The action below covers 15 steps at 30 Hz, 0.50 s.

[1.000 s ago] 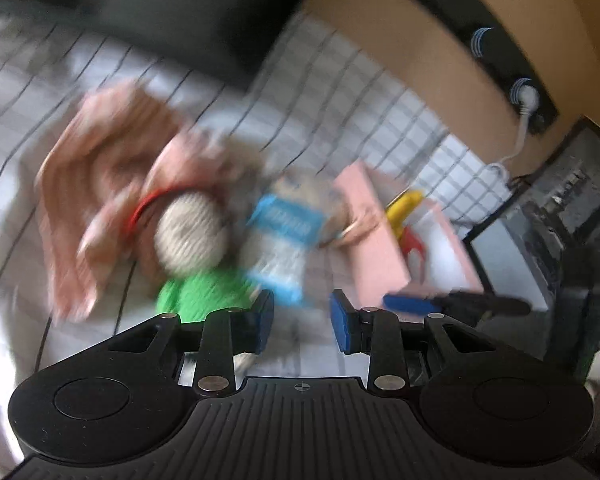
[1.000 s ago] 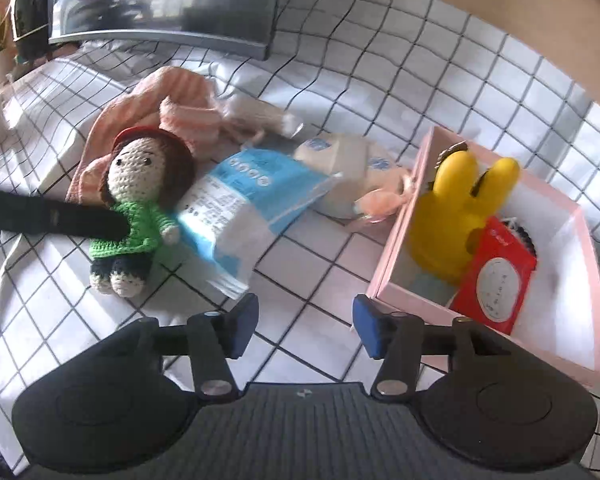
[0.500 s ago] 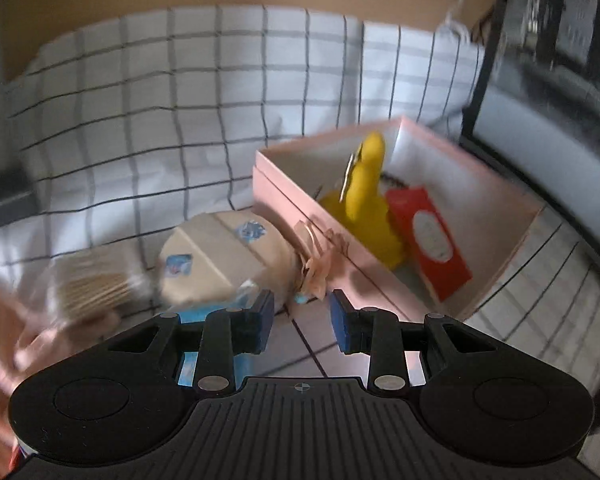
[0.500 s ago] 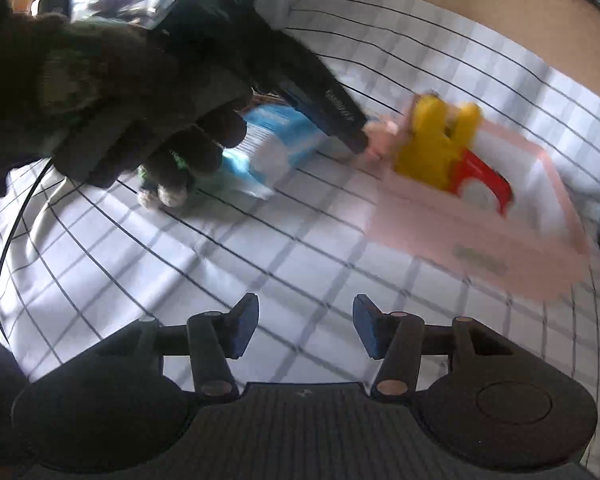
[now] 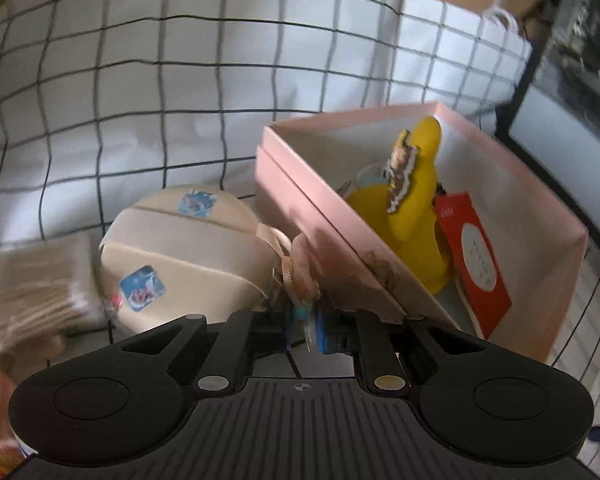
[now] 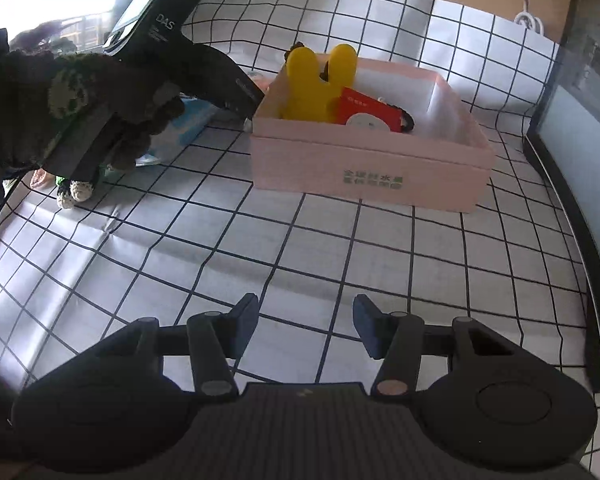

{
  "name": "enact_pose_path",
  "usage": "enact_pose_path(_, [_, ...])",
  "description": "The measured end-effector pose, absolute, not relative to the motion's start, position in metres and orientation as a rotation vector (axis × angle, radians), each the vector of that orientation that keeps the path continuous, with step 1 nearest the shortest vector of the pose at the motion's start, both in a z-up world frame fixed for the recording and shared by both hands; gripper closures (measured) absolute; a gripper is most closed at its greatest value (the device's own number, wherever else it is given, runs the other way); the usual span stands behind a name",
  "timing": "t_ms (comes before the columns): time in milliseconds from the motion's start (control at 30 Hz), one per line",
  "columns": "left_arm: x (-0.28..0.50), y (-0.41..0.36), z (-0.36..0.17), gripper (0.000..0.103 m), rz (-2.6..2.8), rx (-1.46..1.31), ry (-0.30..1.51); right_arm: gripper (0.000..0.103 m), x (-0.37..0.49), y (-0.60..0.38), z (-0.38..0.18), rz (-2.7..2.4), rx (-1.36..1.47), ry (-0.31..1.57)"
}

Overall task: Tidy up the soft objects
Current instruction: 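Grasp the pink ribbon bow beside the pink box with the left tool, then grasp the round beige pad with the right tool while the left tool holds the ribbon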

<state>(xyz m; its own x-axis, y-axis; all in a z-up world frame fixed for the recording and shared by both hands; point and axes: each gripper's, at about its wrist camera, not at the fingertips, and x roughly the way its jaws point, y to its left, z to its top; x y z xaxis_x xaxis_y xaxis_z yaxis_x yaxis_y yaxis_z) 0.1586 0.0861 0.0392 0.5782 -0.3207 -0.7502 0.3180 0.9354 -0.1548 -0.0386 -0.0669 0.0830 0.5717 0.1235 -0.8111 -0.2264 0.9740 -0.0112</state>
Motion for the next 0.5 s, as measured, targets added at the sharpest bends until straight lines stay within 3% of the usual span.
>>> enact_pose_path(167, [0.132, 0.104, 0.055, 0.091, -0.355, -0.05, 0.759, 0.051, -0.032, -0.055, 0.085, 0.245, -0.15, 0.923])
enact_pose_path(367, [0.068, 0.136, 0.077, 0.091, -0.373, -0.225, 0.737, 0.05, -0.021, -0.029, 0.084, 0.322, -0.199, 0.917])
enact_pose_path(500, [0.002, 0.165, 0.088, 0.091, -0.36, -0.301, 0.73, 0.043, -0.012, -0.007, 0.084, 0.396, -0.224, 0.894])
